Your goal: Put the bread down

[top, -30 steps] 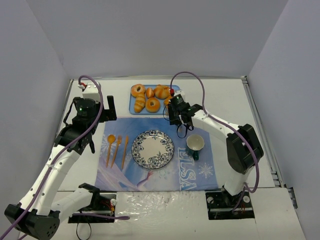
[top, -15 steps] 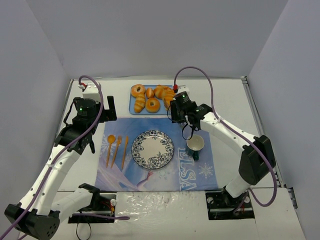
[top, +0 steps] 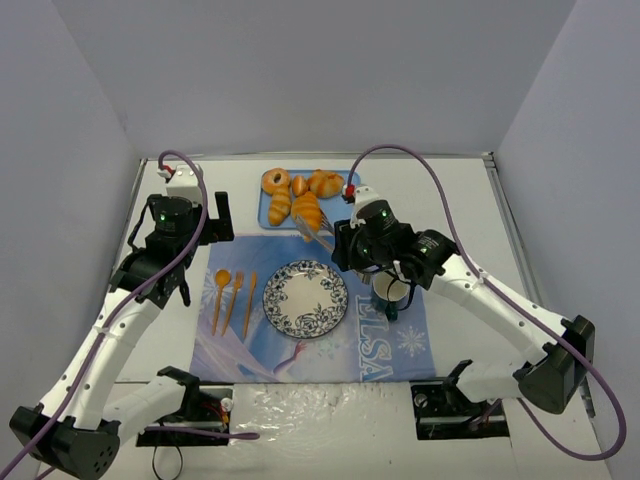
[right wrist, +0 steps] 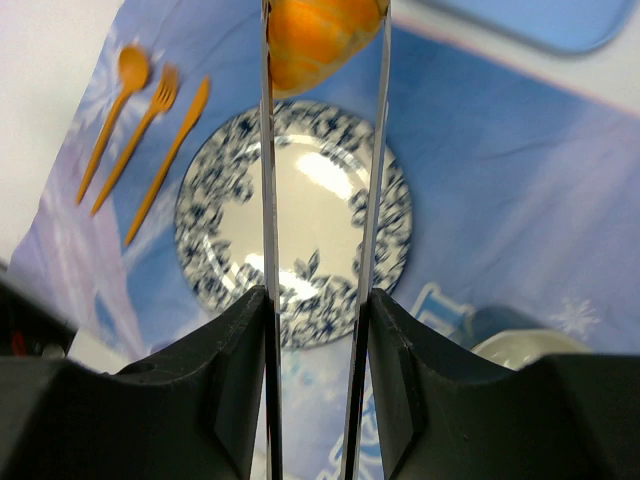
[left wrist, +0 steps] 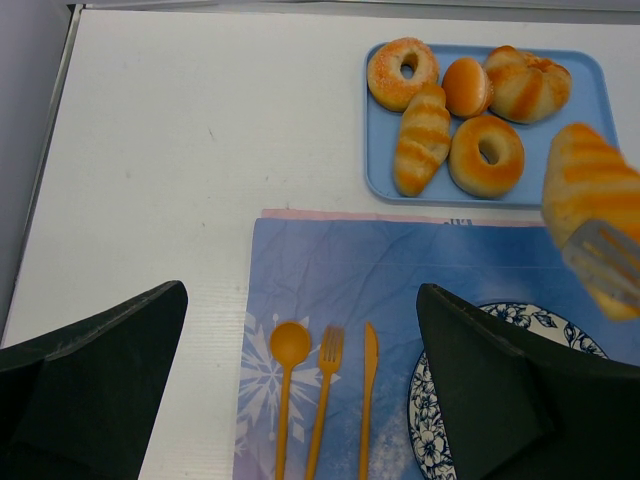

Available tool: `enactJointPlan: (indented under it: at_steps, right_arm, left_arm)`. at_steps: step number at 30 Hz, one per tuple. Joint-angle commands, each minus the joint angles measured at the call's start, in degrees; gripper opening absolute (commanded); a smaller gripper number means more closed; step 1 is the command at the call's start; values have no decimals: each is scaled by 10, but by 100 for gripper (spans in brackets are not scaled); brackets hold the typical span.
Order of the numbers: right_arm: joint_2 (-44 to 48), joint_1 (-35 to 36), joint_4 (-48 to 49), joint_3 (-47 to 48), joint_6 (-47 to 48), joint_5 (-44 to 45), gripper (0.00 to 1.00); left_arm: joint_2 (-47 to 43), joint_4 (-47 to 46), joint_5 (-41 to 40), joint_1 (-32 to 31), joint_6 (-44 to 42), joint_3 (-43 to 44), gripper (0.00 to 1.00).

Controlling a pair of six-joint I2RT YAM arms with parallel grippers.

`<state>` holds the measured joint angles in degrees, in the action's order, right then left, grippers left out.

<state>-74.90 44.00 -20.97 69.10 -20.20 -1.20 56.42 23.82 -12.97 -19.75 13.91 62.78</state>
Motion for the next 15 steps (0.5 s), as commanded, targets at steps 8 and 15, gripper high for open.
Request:
enactJointPlan:
  at_steps: [8, 15]
  right_arm:
    - [51, 110, -1, -80, -43, -1, 13]
    - [36, 148, 6, -123, -65, 33, 15]
  left_arm:
    - [-2, -24, -6, 2, -7, 37, 97]
    - [1, -24, 0, 2, -6, 37, 97]
